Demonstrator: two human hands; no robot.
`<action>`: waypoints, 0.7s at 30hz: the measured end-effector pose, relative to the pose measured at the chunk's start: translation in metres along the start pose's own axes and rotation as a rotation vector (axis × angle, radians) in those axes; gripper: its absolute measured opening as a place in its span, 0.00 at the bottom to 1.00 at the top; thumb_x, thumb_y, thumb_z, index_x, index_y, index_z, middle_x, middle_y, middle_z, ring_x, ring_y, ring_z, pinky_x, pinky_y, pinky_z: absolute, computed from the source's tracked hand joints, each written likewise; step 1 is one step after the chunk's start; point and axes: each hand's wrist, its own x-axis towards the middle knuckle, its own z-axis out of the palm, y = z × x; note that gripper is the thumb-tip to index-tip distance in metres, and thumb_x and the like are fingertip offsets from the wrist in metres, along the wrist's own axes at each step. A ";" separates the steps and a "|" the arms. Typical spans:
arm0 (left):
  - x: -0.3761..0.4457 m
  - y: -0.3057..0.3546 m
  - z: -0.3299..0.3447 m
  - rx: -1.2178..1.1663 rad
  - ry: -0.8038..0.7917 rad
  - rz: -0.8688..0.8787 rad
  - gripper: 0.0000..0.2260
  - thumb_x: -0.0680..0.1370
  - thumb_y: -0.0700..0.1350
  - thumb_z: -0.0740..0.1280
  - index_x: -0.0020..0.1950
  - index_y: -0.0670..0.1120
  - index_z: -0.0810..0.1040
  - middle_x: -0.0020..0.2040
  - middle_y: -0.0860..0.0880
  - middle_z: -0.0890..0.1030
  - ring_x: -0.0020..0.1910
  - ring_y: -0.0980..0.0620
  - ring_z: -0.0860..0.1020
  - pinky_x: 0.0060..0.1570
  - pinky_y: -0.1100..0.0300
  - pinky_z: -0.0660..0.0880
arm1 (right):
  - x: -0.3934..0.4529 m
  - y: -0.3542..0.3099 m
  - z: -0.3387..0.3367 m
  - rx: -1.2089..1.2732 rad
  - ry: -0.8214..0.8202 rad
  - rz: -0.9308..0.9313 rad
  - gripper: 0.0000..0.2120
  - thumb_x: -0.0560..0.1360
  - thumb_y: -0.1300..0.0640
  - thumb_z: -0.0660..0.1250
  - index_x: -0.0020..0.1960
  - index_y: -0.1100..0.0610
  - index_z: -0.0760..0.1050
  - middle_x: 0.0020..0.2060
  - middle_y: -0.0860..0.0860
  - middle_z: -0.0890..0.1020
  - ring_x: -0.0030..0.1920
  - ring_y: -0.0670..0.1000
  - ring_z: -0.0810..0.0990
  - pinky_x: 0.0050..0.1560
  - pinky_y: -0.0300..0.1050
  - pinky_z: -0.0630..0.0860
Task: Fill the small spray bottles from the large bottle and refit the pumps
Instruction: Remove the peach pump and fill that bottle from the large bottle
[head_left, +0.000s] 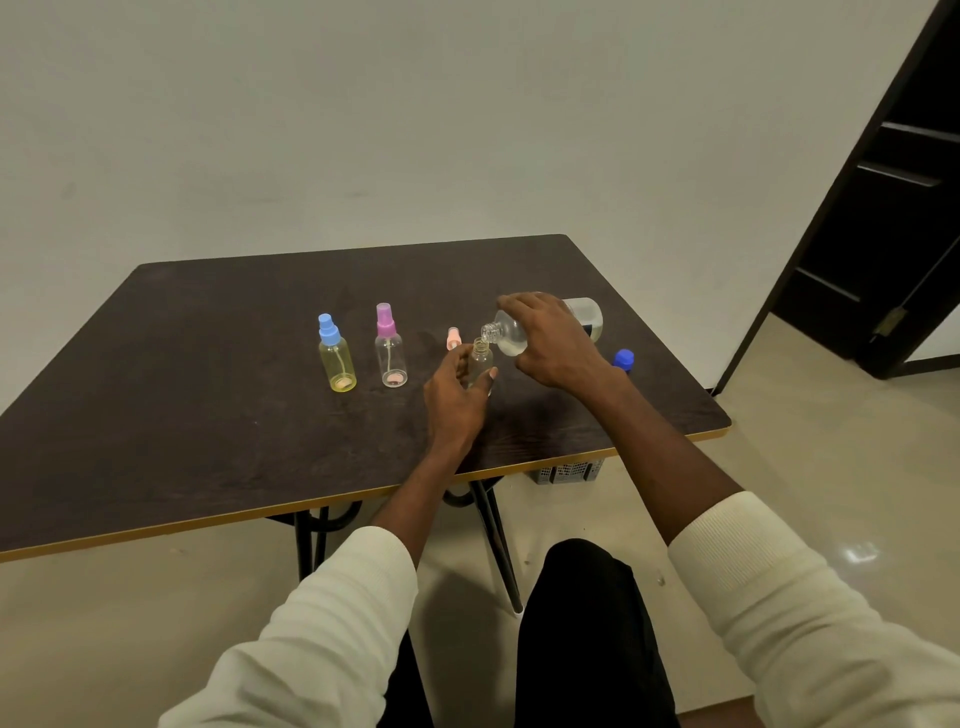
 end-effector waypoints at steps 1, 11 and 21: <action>0.000 0.000 0.000 -0.003 0.003 0.000 0.21 0.76 0.40 0.73 0.68 0.45 0.75 0.59 0.47 0.83 0.57 0.52 0.80 0.61 0.52 0.78 | 0.000 0.000 0.000 0.000 0.000 0.002 0.36 0.68 0.61 0.75 0.73 0.56 0.65 0.69 0.54 0.72 0.70 0.55 0.67 0.72 0.52 0.61; 0.001 -0.001 0.000 0.006 -0.010 0.003 0.21 0.76 0.40 0.73 0.68 0.45 0.75 0.60 0.47 0.82 0.59 0.52 0.80 0.61 0.53 0.78 | 0.000 0.000 0.000 0.002 0.001 0.001 0.36 0.69 0.61 0.75 0.73 0.56 0.66 0.70 0.54 0.72 0.70 0.56 0.67 0.72 0.52 0.60; 0.001 -0.001 0.000 0.013 -0.003 0.016 0.20 0.76 0.40 0.73 0.67 0.44 0.76 0.57 0.50 0.82 0.55 0.55 0.80 0.57 0.59 0.77 | 0.001 0.000 -0.001 -0.005 -0.001 -0.002 0.36 0.68 0.61 0.75 0.73 0.56 0.66 0.69 0.54 0.72 0.70 0.56 0.67 0.72 0.52 0.60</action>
